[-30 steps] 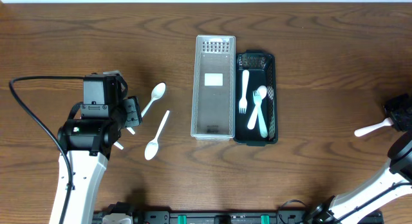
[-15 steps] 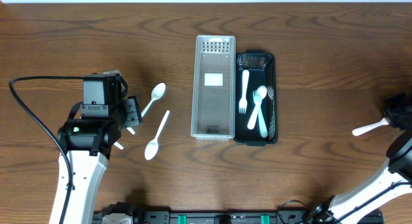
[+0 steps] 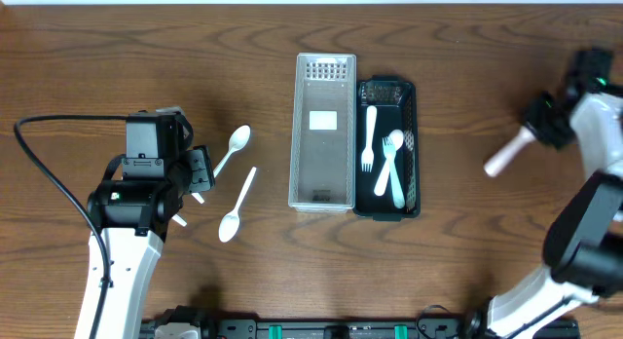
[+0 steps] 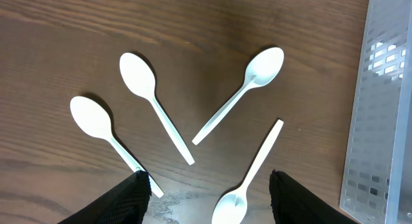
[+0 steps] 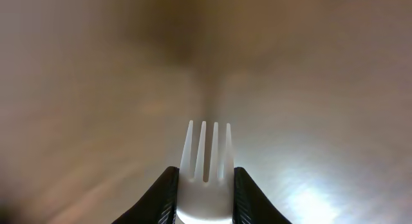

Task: Pack container
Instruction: 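Place the last white fork into the black tray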

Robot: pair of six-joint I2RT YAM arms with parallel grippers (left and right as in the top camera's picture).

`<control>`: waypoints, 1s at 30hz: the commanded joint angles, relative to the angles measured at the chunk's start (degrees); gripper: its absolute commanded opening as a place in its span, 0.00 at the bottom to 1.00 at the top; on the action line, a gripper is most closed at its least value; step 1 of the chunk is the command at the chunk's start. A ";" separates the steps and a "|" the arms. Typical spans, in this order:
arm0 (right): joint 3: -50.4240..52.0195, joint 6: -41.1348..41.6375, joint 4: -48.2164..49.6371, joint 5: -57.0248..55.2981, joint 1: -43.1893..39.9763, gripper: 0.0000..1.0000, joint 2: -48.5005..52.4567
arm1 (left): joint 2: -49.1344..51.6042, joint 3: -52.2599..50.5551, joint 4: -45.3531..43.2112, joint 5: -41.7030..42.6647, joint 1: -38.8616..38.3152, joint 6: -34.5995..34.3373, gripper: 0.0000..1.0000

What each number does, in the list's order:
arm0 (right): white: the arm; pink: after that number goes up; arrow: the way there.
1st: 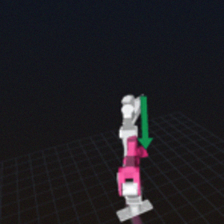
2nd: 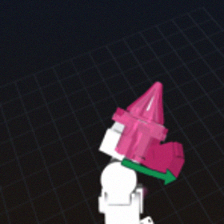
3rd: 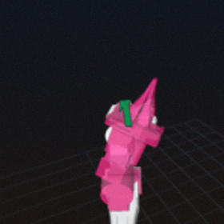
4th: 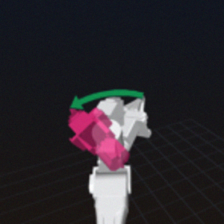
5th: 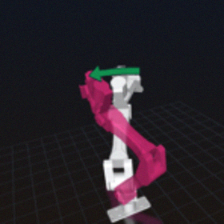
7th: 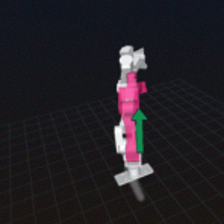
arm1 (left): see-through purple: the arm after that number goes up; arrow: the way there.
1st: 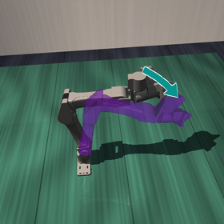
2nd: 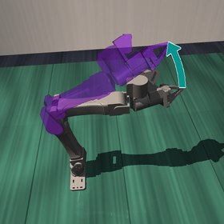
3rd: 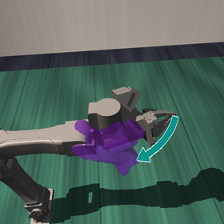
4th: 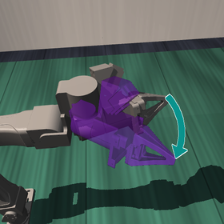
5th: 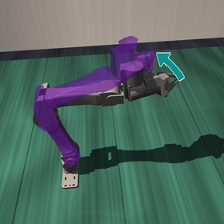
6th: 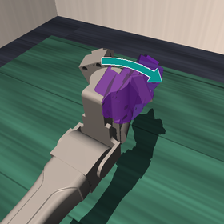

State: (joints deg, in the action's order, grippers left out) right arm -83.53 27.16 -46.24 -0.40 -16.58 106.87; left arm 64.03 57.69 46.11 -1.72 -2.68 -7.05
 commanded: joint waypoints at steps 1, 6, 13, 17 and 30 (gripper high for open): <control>-3.48 -4.11 -0.63 2.89 8.39 0.24 -7.19 | 0.28 1.20 0.15 -0.46 0.09 0.37 0.63; -4.59 -6.03 -0.72 2.82 22.10 0.24 -9.51 | 0.28 1.20 0.15 -0.46 0.09 0.37 0.73; -4.55 -6.03 -0.94 0.33 34.05 0.27 -4.17 | 0.28 1.20 0.13 -0.46 0.09 0.37 0.89; -4.55 -6.03 -1.16 -0.24 36.68 0.29 0.85 | 0.28 1.20 0.15 -0.46 0.09 0.37 0.90; -4.70 -7.54 1.22 -0.22 37.33 0.66 5.86 | 0.28 1.20 0.11 -0.46 0.09 0.37 0.98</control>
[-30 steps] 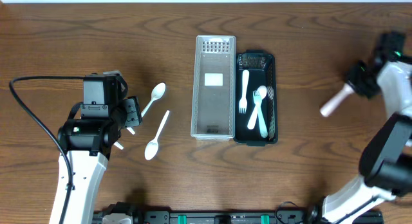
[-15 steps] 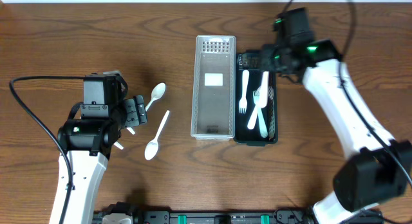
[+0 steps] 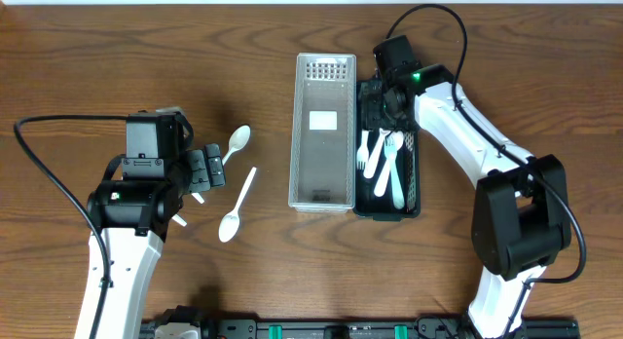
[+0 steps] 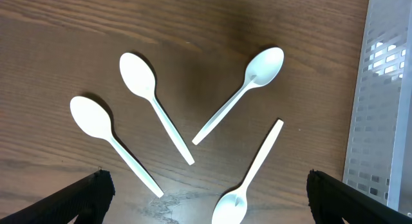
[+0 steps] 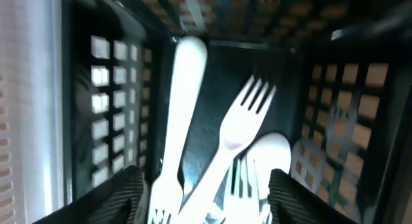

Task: Pack container
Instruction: 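Place the last white fork into the black tray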

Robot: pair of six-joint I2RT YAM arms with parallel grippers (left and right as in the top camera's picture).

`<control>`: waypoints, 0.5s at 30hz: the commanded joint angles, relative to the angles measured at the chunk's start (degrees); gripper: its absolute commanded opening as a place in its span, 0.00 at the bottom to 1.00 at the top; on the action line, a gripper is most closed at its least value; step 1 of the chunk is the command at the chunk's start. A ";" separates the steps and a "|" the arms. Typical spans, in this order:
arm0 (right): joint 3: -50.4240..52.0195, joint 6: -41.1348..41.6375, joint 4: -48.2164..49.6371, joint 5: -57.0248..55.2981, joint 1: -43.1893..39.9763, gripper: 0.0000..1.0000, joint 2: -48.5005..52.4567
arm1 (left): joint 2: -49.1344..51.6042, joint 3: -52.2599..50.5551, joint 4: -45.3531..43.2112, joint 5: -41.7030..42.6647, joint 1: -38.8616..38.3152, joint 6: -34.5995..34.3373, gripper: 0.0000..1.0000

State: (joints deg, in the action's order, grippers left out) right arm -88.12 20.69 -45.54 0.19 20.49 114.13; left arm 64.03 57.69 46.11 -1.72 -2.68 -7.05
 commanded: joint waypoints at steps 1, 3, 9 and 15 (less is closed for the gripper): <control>-0.26 -1.07 0.61 -0.81 0.15 0.66 -1.95 | 0.26 1.20 0.15 -0.44 0.09 0.37 0.98; -1.05 -1.68 0.48 -0.81 -0.22 0.66 -3.65 | 0.13 1.20 0.42 -0.42 0.09 0.63 0.98; -4.04 -3.61 -1.70 -2.56 -4.04 0.69 -12.09 | -0.15 2.36 5.01 -0.42 0.02 3.10 0.98; -4.04 0.26 -4.76 -2.99 -14.25 0.83 -20.15 | 1.77 2.36 9.20 -0.61 -3.30 6.38 0.98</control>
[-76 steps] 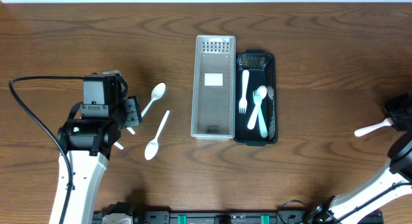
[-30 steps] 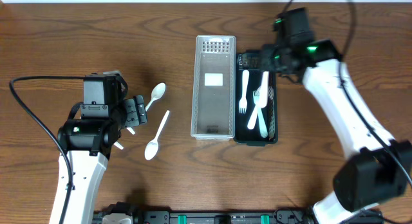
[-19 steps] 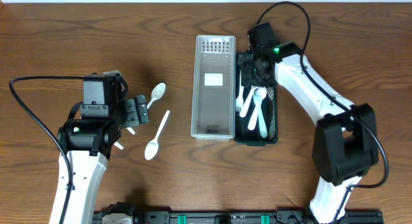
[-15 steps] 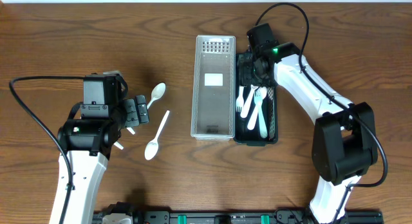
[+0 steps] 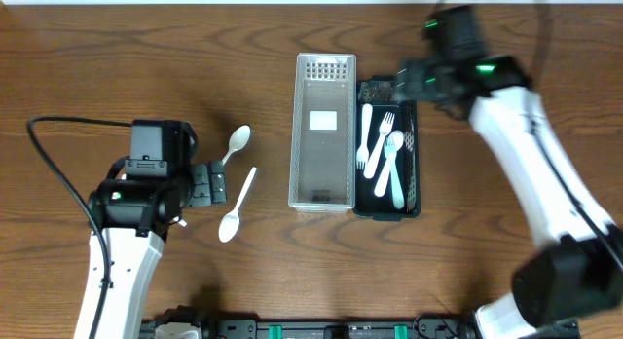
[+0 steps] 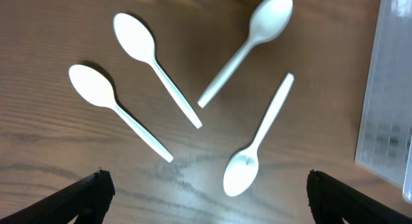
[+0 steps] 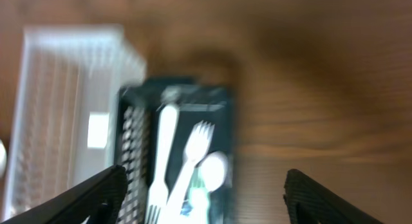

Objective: Pack container

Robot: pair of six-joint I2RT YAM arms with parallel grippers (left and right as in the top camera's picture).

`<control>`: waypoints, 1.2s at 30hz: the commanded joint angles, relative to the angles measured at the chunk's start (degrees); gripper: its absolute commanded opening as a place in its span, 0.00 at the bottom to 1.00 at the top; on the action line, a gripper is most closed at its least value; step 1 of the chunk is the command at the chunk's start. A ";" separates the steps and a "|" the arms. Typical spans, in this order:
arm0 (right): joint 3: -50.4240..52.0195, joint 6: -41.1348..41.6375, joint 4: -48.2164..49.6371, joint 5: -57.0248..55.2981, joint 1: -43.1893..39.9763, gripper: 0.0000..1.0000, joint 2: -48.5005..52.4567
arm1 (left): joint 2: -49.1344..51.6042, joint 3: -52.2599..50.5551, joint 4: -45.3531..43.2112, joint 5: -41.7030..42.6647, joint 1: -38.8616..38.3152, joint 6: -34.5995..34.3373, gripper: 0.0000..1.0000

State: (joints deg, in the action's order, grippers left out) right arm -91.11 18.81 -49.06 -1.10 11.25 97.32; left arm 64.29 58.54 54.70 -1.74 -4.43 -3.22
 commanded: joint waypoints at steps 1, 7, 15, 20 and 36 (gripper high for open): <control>-1.05 2.67 -2.14 -1.68 -7.32 0.84 -3.96 | 2.56 1.42 0.59 -0.94 -2.40 2.60 0.98; -0.26 3.32 -7.26 -1.55 -16.87 0.85 -2.84 | 12.50 1.27 0.09 -3.26 -6.84 2.78 0.98; 2.36 1.44 -7.26 -1.92 -19.56 0.85 -0.61 | 24.81 1.27 -3.41 -3.26 -9.90 2.82 0.98; 2.38 1.27 -6.82 -1.95 -19.54 0.85 -0.17 | 29.03 0.76 -4.39 -3.21 -11.32 5.97 0.98; 2.38 0.59 -7.15 -2.12 -19.54 0.85 -0.17 | 30.77 -12.15 -19.85 4.33 -11.56 11.15 0.98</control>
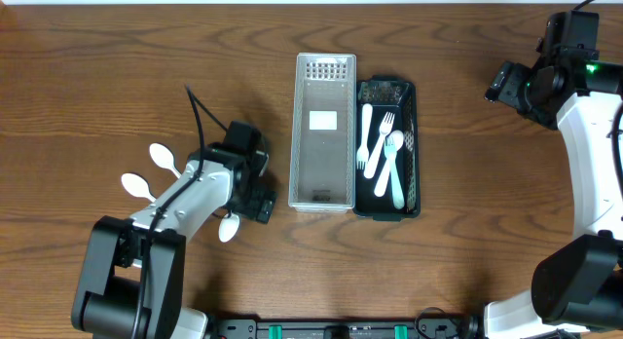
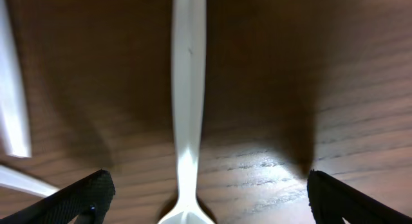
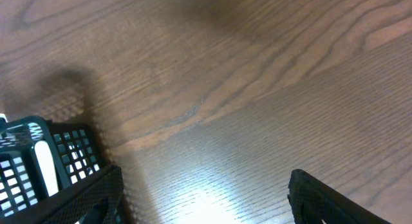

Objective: Pack container

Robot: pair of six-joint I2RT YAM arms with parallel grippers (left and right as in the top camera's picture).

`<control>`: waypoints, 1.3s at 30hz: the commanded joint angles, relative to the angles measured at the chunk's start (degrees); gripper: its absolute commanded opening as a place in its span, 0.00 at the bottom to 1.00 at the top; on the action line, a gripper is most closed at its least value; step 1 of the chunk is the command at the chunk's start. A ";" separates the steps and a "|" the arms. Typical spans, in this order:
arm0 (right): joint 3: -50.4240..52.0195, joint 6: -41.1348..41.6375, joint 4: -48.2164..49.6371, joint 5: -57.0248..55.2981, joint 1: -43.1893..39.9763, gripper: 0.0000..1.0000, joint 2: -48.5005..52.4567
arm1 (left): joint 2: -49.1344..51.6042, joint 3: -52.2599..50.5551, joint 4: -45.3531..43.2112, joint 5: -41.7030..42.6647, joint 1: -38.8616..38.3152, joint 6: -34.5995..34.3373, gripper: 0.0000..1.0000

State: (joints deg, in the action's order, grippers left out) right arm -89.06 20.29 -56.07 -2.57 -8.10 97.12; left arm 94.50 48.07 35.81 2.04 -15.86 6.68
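Four white plastic spoons lie left of the baskets. One spoon (image 2: 188, 102) runs straight up the left wrist view, its bowl at the bottom edge between the fingers. My left gripper (image 2: 206, 193) is open wide, low over it and straddling it, also seen from overhead as left gripper (image 1: 255, 188). Two more spoons (image 1: 148, 173) lie further left; the fourth is hidden under the arm. The clear basket (image 1: 323, 198) holds no cutlery. The black basket (image 1: 413, 154) holds white forks (image 1: 378, 144). My right gripper (image 3: 203, 193) is open and holds nothing, far right over bare wood.
The two baskets stand side by side mid-table, the clear one on the left. A black basket corner (image 3: 38, 163) shows at the left of the right wrist view. The left arm's cable (image 1: 200, 125) loops over the table. The right gripper (image 1: 508, 83) hangs near the back right.
My left gripper was open high above all four spoons; now it is low and further right, straddling one spoon. My right gripper has gone from above the black basket to the far right.
My right gripper held a fork at the far right while the left hung over the spoons, jaws partly open. Then the right was open inside the black basket, the fork lying there, and the left jaws were wider. The right then stood higher, now far right; the left is down over a spoon.
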 commanded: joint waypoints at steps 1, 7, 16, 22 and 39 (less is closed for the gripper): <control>0.33 -0.92 -0.13 -0.66 -0.20 0.85 0.02 | 0.57 -2.32 -1.53 0.55 -0.13 1.22 0.98; 0.33 -1.11 -0.13 -0.66 -0.20 0.85 0.02 | 0.57 -3.58 -1.86 0.55 -0.13 1.20 0.95; 0.35 -1.29 -0.50 -0.90 -0.20 0.85 0.02 | 0.57 -3.61 -1.66 0.52 -0.13 1.22 0.45; 0.35 -1.29 -0.57 -1.09 -0.20 0.85 0.02 | 0.57 -3.61 -1.68 0.20 -0.13 1.22 0.27; 0.35 -1.29 -0.57 -1.07 -0.20 0.85 0.02 | -1.33 3.65 2.08 -1.86 -0.15 -1.42 0.06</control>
State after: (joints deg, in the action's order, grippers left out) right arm -89.06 19.88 -56.45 -2.85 -8.10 97.12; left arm 93.65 47.92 36.36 2.02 -16.14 6.96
